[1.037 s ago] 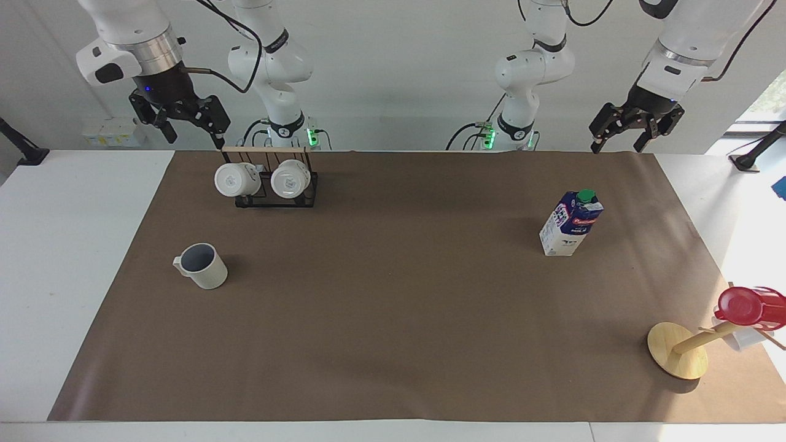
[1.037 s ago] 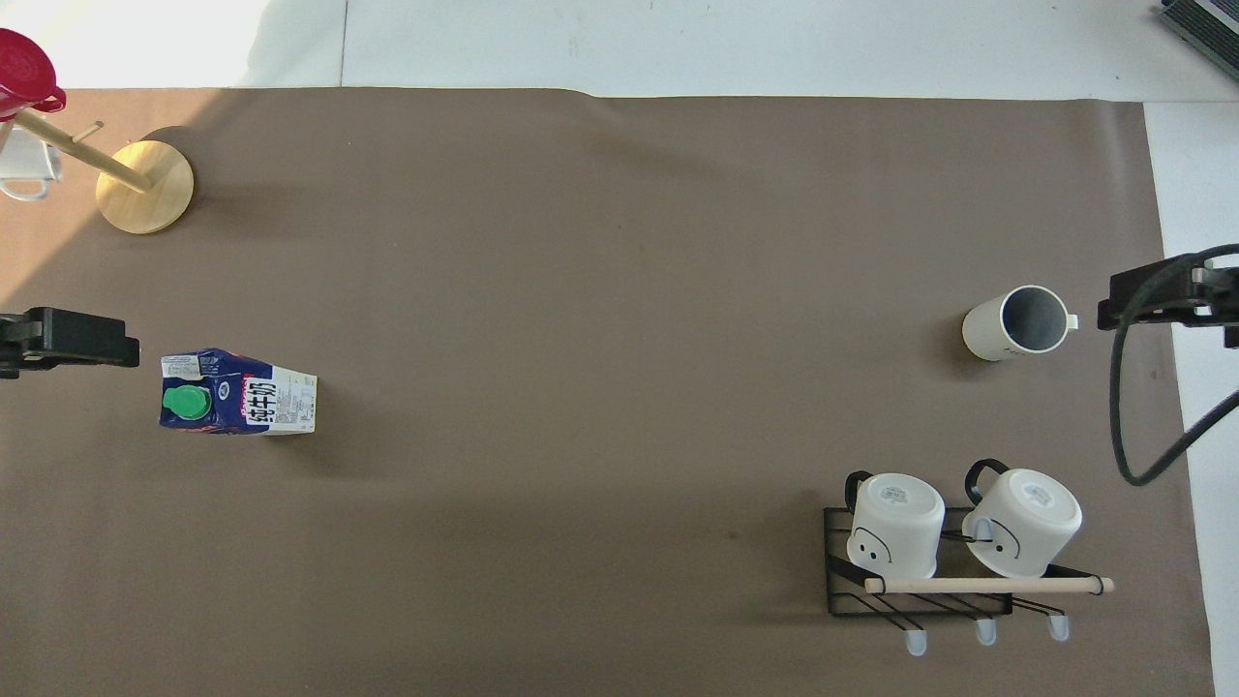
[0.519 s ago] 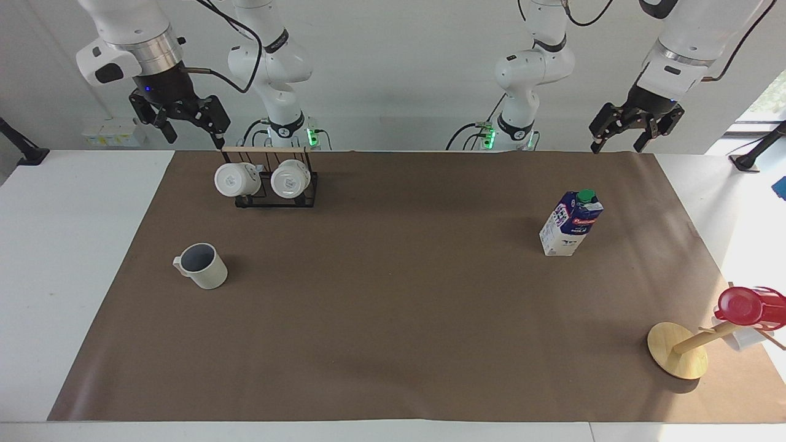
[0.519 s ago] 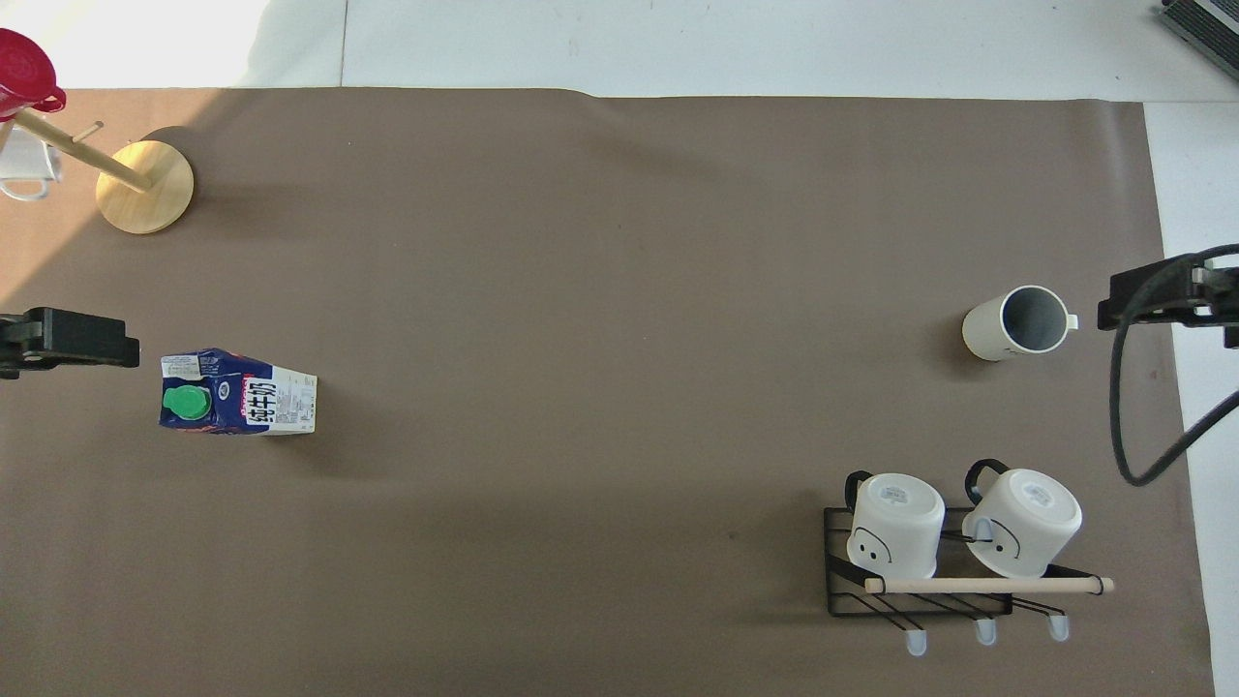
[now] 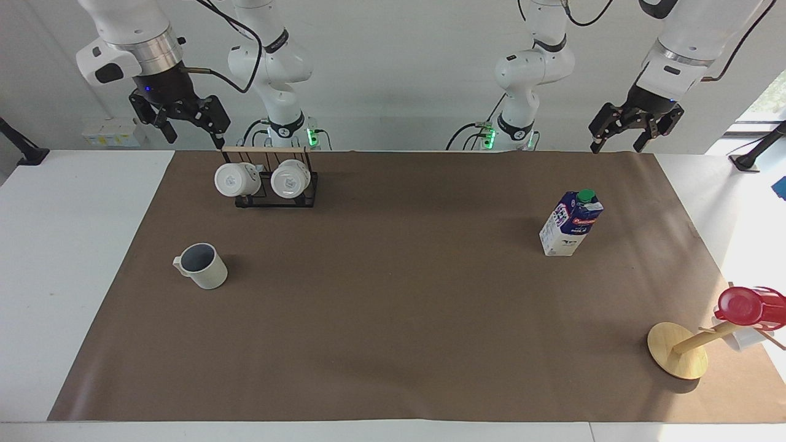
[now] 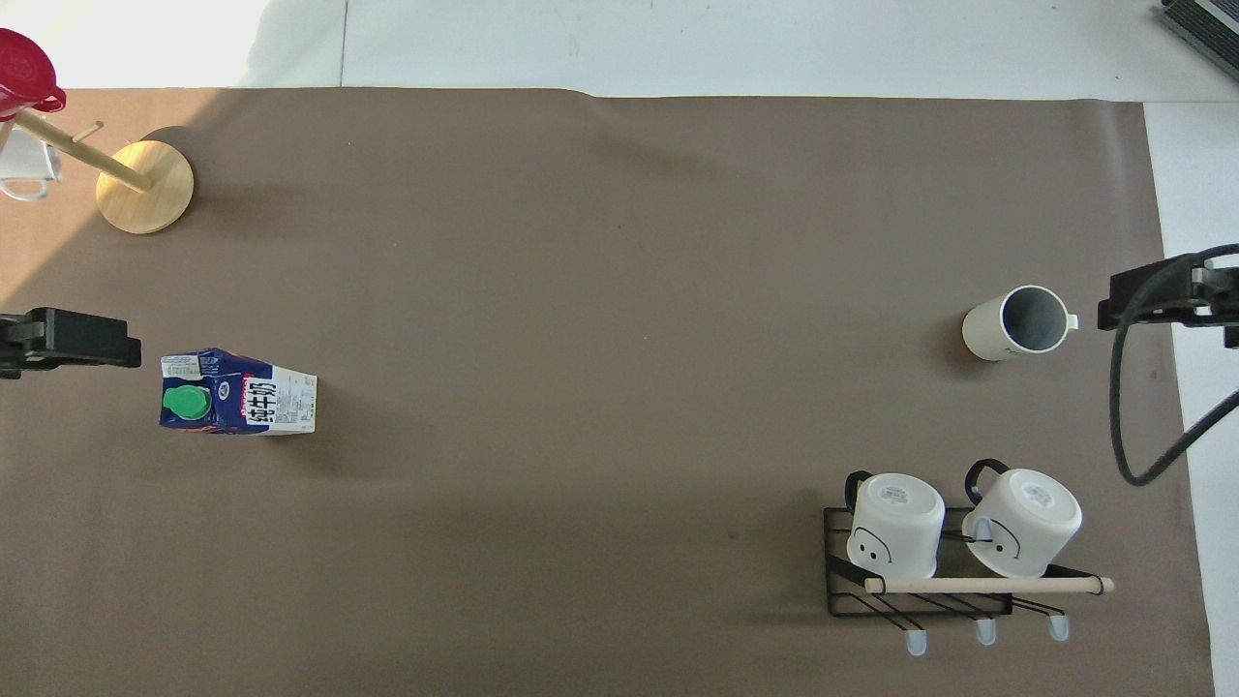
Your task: Place cup and milk on table
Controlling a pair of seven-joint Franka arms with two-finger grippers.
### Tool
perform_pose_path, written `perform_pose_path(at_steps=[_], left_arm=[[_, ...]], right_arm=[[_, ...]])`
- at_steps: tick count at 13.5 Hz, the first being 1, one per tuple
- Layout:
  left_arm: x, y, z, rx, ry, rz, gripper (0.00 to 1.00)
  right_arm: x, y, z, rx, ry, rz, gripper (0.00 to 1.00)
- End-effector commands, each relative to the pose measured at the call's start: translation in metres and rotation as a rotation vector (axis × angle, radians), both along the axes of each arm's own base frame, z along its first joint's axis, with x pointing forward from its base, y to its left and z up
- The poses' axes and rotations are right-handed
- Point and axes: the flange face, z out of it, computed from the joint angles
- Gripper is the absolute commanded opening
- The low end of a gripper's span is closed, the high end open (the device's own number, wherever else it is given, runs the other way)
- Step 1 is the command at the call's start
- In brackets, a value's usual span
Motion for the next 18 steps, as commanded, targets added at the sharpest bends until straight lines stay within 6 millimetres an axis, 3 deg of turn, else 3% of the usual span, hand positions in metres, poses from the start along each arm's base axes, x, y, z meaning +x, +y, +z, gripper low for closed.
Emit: perform_pose_path(at_steps=[1,13,18], left_arm=[[-0.002,0.0,0.004,-0.012,0.01,0.01,1.0],[-0.0015,0.0057,0.0034,-0.01,0.008,-0.007,1.0],[-0.0113,0.0028,-0.0042,0.001,0.021,-0.103,1.0]], right_arm=[[-0.0037,-0.0027,0.0016,0.02,-0.001,-0.011,1.0],[-0.0042,-0.0052,0.0012,0.02,0.004,-0.012,1.0],[-0.0035,-0.0058,0.0003,0.022,0.001,-0.01,1.0]])
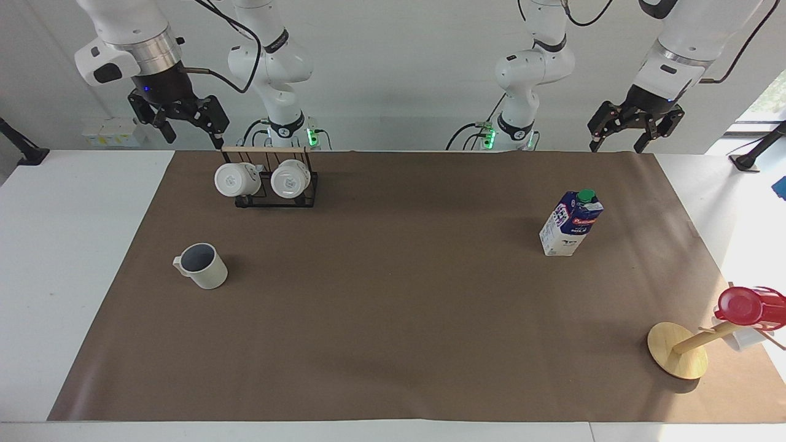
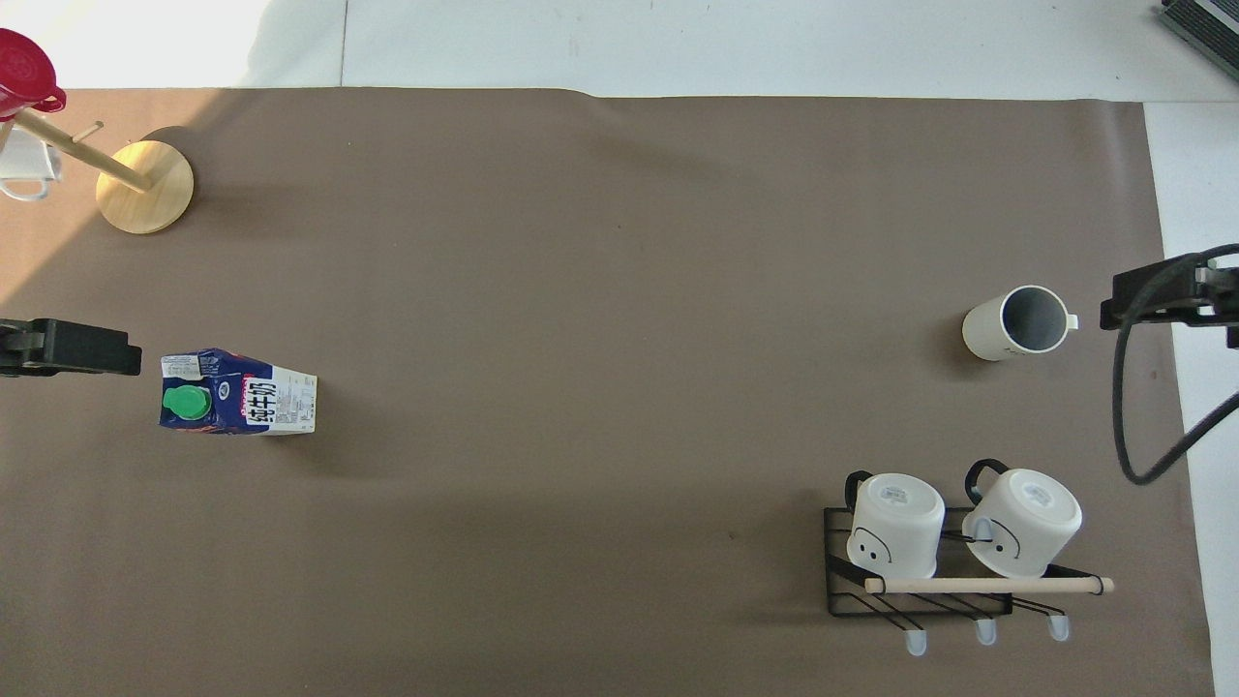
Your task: Place cup and milk on table
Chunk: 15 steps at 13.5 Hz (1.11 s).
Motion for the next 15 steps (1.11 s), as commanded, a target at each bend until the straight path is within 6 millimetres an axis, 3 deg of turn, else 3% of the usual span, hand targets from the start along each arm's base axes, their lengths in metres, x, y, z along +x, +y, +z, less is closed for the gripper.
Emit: perform_pose_path(at_steps=[1,4,8,12,15], left_arm=[[-0.011,0.0,-0.009,0.0,0.025,-0.02,1.0],[-0.01,-0.003,-0.024,0.0,0.039,-0.022,1.0],[-0.008,-0.002,-0.054,0.002,0.039,-0.014,1.0],[-0.005,-0.001,-0.073,0.002,0.03,-0.009,1.0],[-0.004,0.0,-0.088,0.003,0.028,-0.006,1.0]], right_arm=[[-0.001,-0.003,0.002,0.019,-0.014,-0.005,1.0],[0.012,-0.009,-0.007,0.011,-0.045,-0.014,1.0],[0.036,-0.019,-0.047,0.003,-0.068,-0.019,1.0],[0.048,-0.035,-0.111,0.001,-0.081,0.013,1.0],[0.056,-0.043,-0.172,0.006,-0.025,0.011,1.0]])
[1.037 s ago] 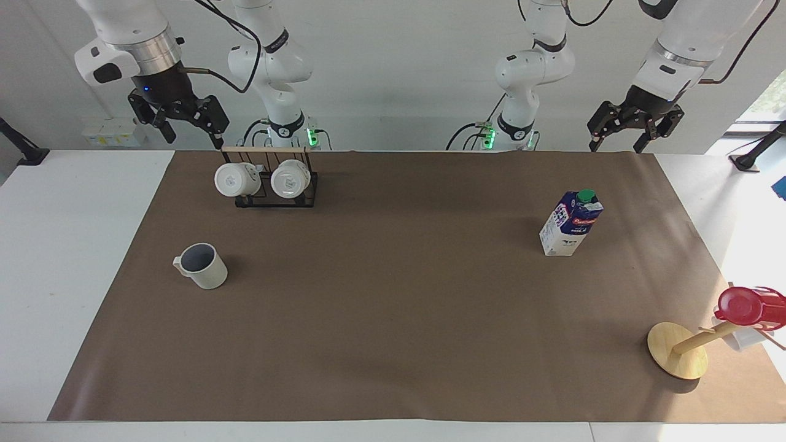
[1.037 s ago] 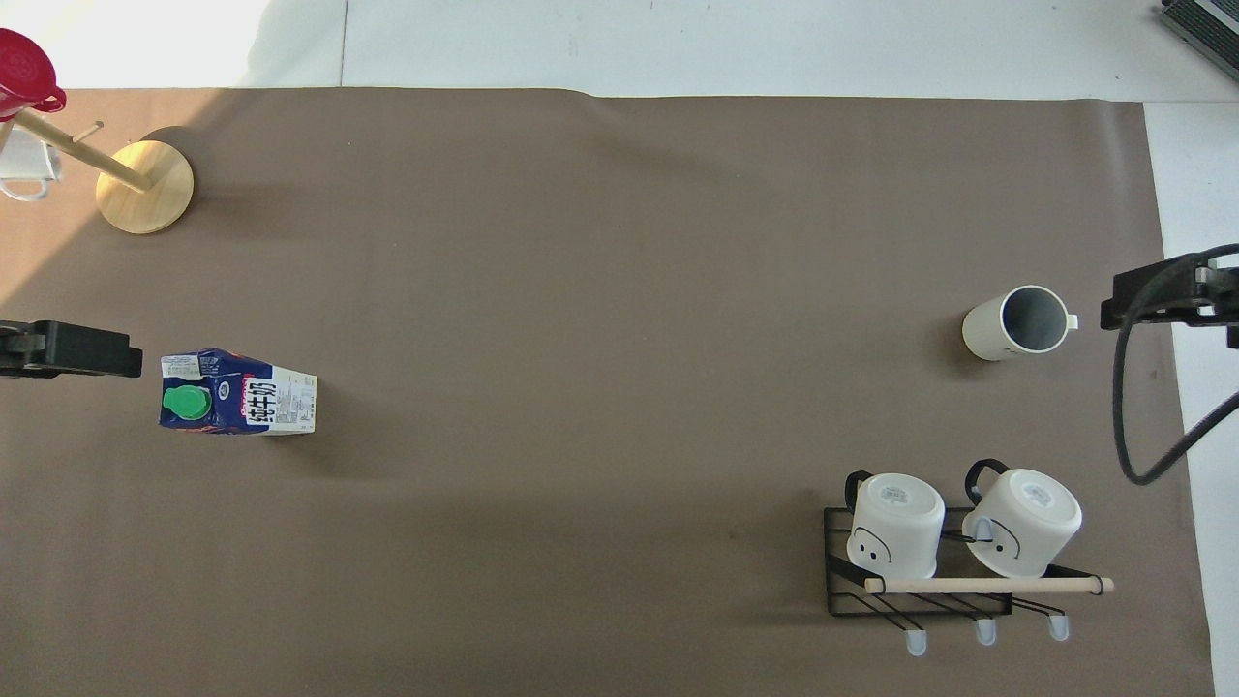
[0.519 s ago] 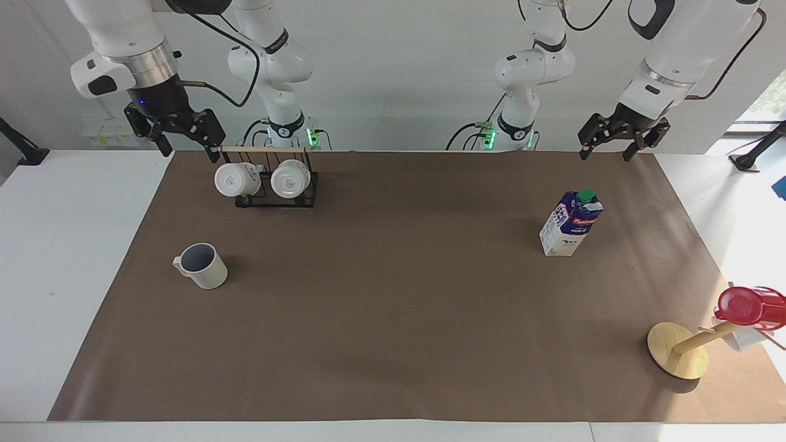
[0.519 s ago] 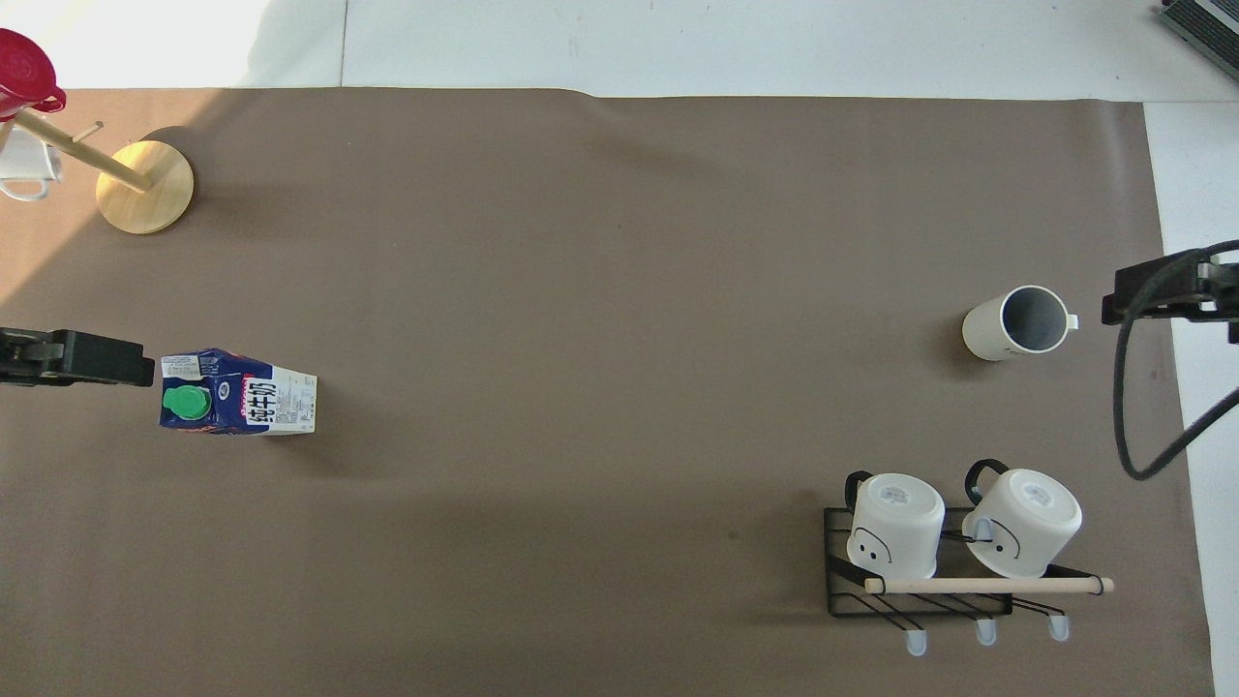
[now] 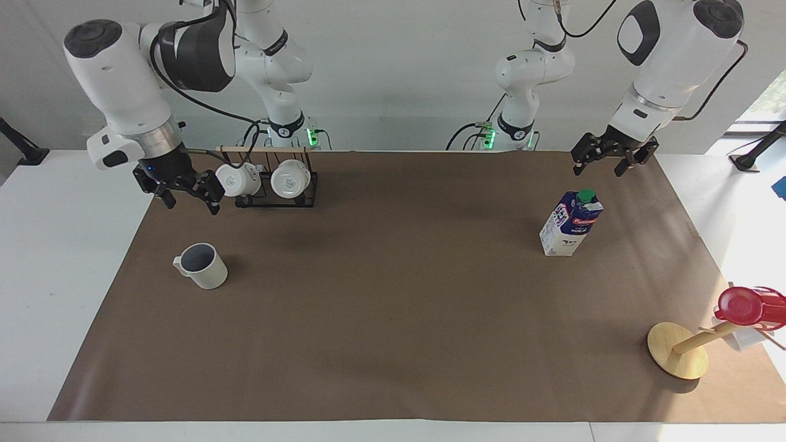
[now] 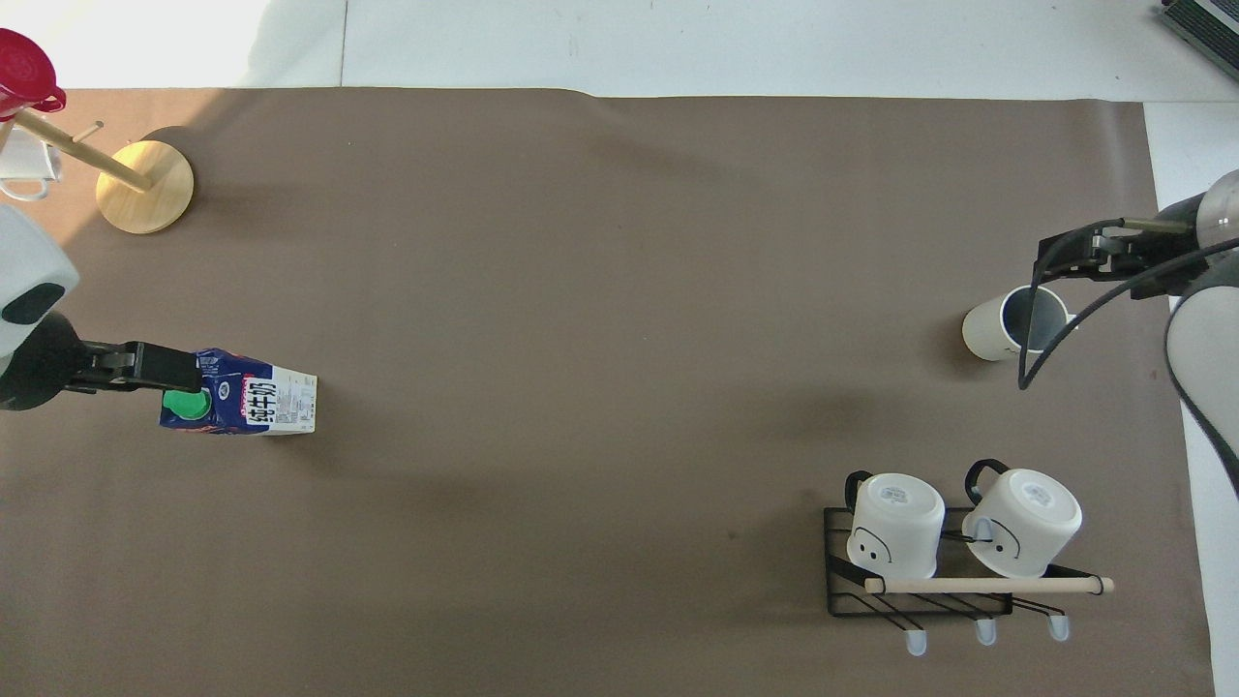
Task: Place cup and milk on table
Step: 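Grasp the milk carton with the left gripper while the right gripper grasps the mug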
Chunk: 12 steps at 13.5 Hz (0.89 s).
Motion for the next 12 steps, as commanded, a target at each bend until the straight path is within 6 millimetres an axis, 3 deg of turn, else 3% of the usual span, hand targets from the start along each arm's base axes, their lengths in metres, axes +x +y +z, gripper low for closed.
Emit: perform_pose_path(at_steps=[1,3,6,10,12], left_arm=[[-0.008,0.001,-0.013,-0.002,-0.025,-0.003,1.0],[-0.008,0.001,-0.022,-0.001,-0.025,-0.002,1.0],[-0.007,0.004,-0.03,-0.001,-0.037,0.003,1.0],[-0.007,0.007,-0.047,0.002,-0.045,0.009,1.0],[-0.007,0.009,-0.057,0.003,-0.046,0.014,1.0]], right_arm=[[0.0,-0.015,-0.051,0.006,0.012,0.014,1.0],[-0.002,-0.023,-0.088,-0.002,-0.037,0.055,1.0],[0.002,-0.026,-0.125,0.001,-0.027,0.057,1.0],[0.012,-0.032,-0.158,0.0,-0.035,0.086,1.0],[0.007,-0.042,-0.176,0.0,-0.031,0.088,1.0]])
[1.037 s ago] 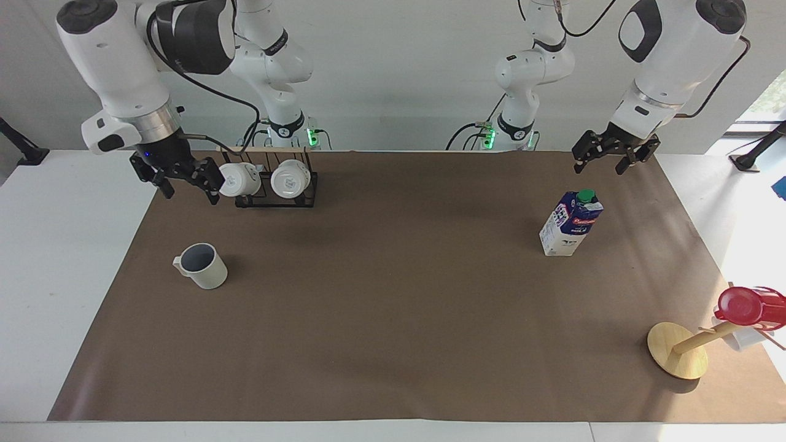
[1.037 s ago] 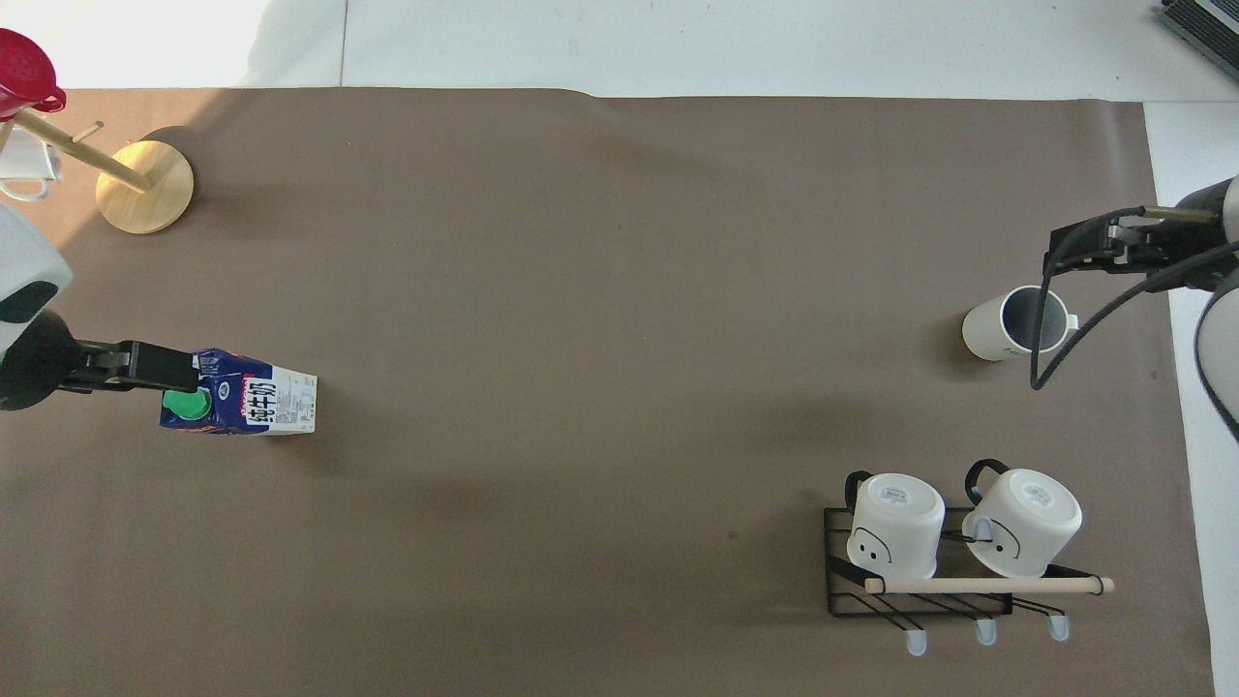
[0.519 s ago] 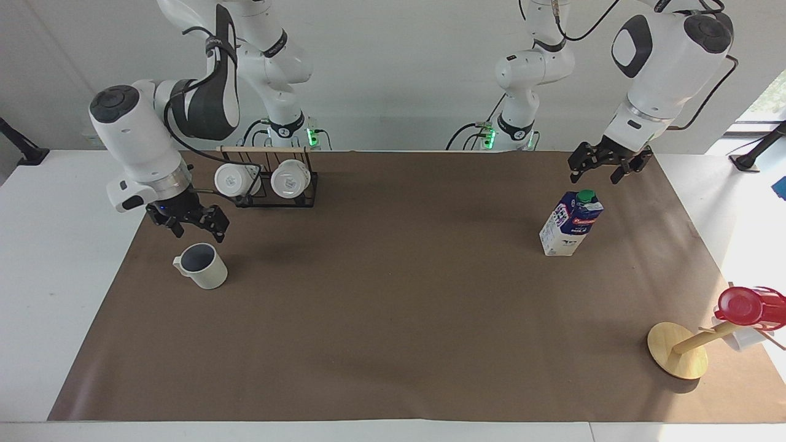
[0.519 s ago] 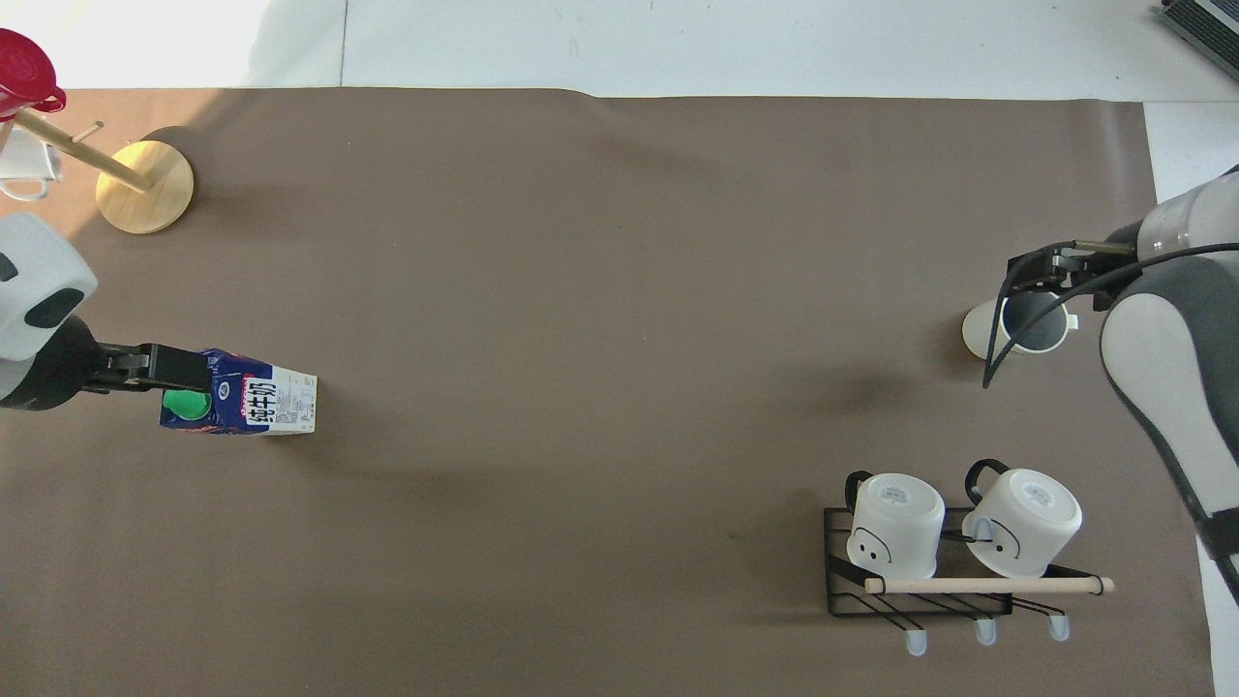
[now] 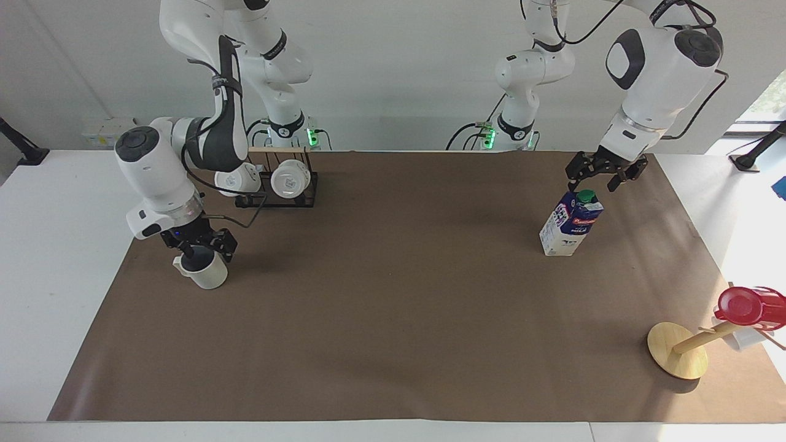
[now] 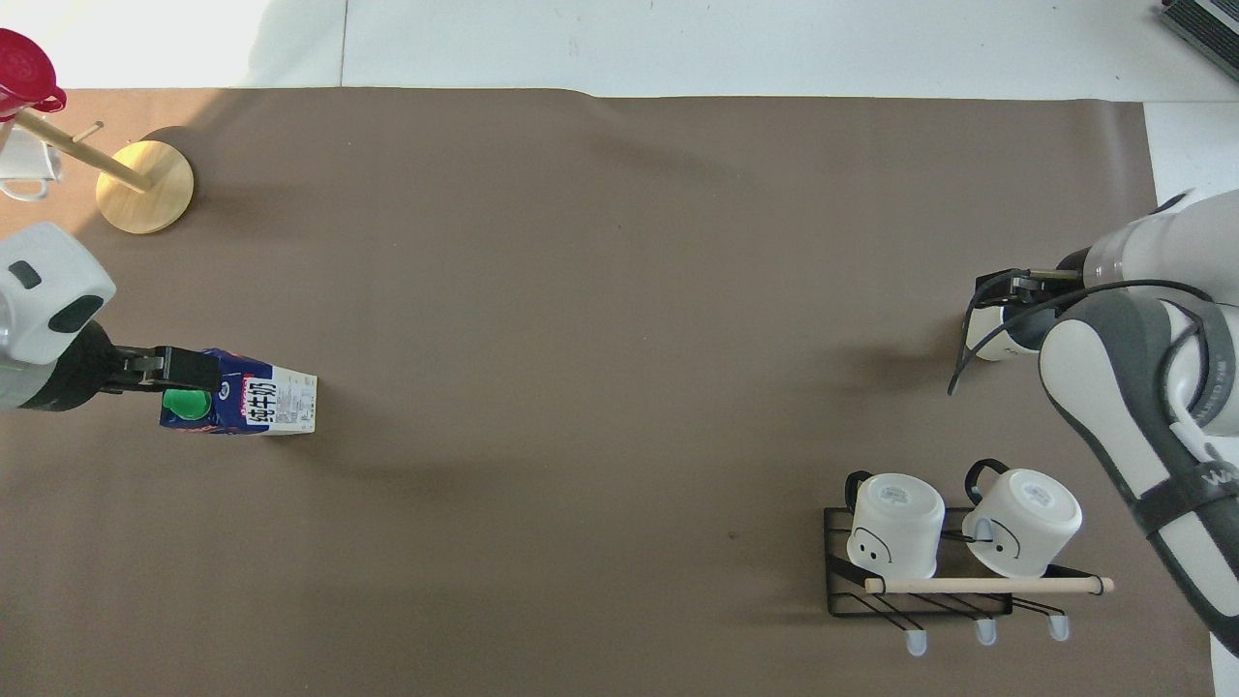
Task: Place cup and milk on table
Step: 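Grasp the milk carton with the left gripper while the right gripper grasps the mug, then lift the white mug with the right gripper and carry it toward the table center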
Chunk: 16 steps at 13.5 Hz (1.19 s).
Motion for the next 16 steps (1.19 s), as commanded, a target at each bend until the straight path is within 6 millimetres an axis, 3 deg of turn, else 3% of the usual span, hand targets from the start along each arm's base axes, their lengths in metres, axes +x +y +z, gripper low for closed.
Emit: perform_pose_path(at_steps=[1,3,4,6,7,9,12,14,16], left_arm=[[-0.009,0.005,-0.013,0.001,-0.028,0.002,1.0],[-0.009,0.007,-0.023,0.002,-0.036,0.007,1.0],[-0.009,0.008,-0.03,0.001,-0.036,0.009,1.0],[-0.009,0.008,-0.043,0.003,-0.051,0.008,1.0],[-0.01,0.009,-0.043,0.003,-0.05,0.009,1.0],[-0.01,0.008,-0.043,0.012,-0.05,-0.005,1.0],[-0.01,0.008,-0.048,0.03,-0.044,-0.063,1.0],[-0.01,0.012,-0.052,0.046,-0.044,-0.102,1.0],[-0.009,0.014,-0.051,0.047,-0.052,-0.134,1.0]], right_arm=[[-0.01,-0.011,-0.024,0.003,0.007,0.021,1.0],[-0.012,-0.006,-0.031,0.005,0.014,0.027,0.9],[-0.012,-0.002,-0.031,0.004,0.015,0.035,0.7],[-0.012,-0.001,-0.032,0.005,0.021,0.038,0.06],[-0.012,-0.001,-0.032,0.006,0.024,0.038,0.0],[-0.01,0.005,-0.017,0.004,0.004,0.047,0.0],[-0.006,0.047,0.023,0.0,-0.047,0.089,0.0],[0.002,0.103,0.052,0.01,-0.032,0.089,0.0],[0.005,0.158,0.061,0.02,-0.047,0.049,0.0]])
